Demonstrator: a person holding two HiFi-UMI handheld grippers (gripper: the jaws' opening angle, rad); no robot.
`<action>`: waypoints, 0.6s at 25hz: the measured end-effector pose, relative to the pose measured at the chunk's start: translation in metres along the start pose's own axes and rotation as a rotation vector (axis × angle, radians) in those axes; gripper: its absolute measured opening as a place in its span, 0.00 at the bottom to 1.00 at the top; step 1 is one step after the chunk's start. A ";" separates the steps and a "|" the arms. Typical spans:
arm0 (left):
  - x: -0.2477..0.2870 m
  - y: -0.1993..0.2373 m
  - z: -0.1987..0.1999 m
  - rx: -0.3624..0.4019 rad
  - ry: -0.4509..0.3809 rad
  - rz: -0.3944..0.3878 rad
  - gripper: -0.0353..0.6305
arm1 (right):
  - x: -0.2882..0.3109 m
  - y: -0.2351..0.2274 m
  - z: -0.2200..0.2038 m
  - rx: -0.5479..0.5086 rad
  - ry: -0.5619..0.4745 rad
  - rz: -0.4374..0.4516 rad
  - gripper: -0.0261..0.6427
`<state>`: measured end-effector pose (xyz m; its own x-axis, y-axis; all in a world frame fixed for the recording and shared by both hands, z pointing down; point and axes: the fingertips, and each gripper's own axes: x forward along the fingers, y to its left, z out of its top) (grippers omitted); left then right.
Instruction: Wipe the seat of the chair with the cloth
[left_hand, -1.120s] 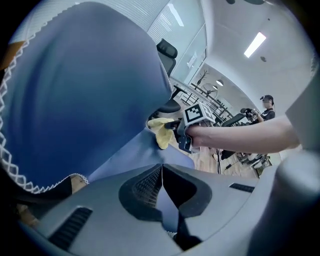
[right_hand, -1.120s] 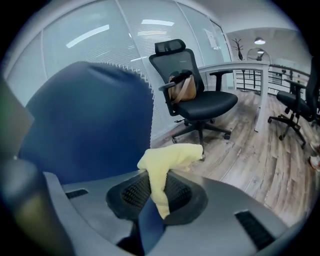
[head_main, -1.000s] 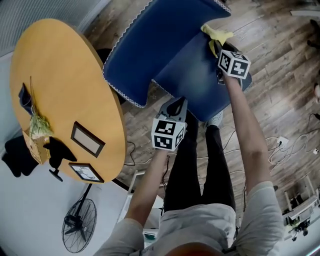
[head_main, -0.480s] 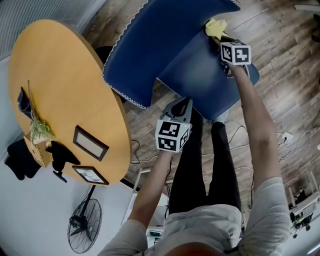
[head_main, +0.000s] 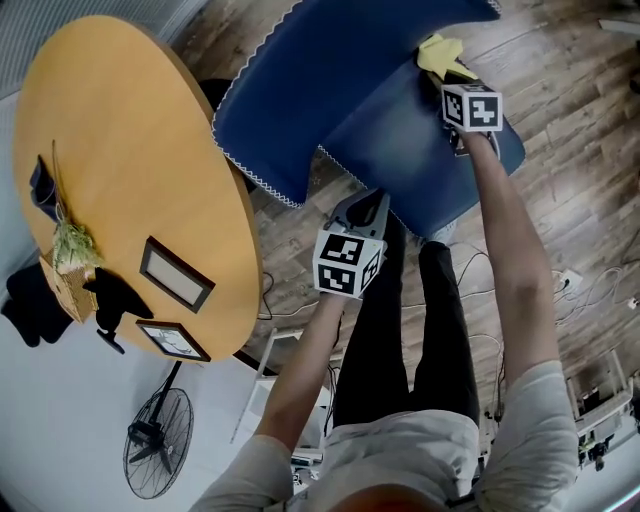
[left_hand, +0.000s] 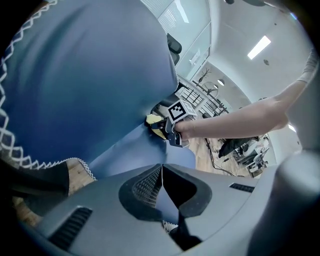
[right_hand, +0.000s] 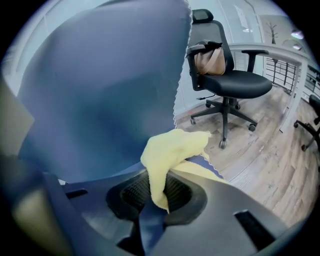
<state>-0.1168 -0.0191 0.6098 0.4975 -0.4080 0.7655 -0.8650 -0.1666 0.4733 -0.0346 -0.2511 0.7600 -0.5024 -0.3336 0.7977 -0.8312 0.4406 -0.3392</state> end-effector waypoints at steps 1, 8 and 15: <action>0.000 0.001 -0.003 -0.002 0.003 0.001 0.09 | 0.001 0.004 -0.001 0.005 -0.002 0.012 0.15; -0.002 -0.001 -0.010 -0.002 0.005 0.011 0.09 | 0.006 0.033 -0.015 0.014 -0.001 0.078 0.15; -0.009 0.001 -0.015 -0.026 -0.015 0.038 0.09 | 0.009 0.052 -0.026 0.018 0.010 0.058 0.15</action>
<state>-0.1216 -0.0021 0.6099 0.4629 -0.4275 0.7765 -0.8812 -0.1277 0.4551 -0.0759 -0.2096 0.7630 -0.5474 -0.2993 0.7815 -0.8050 0.4436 -0.3939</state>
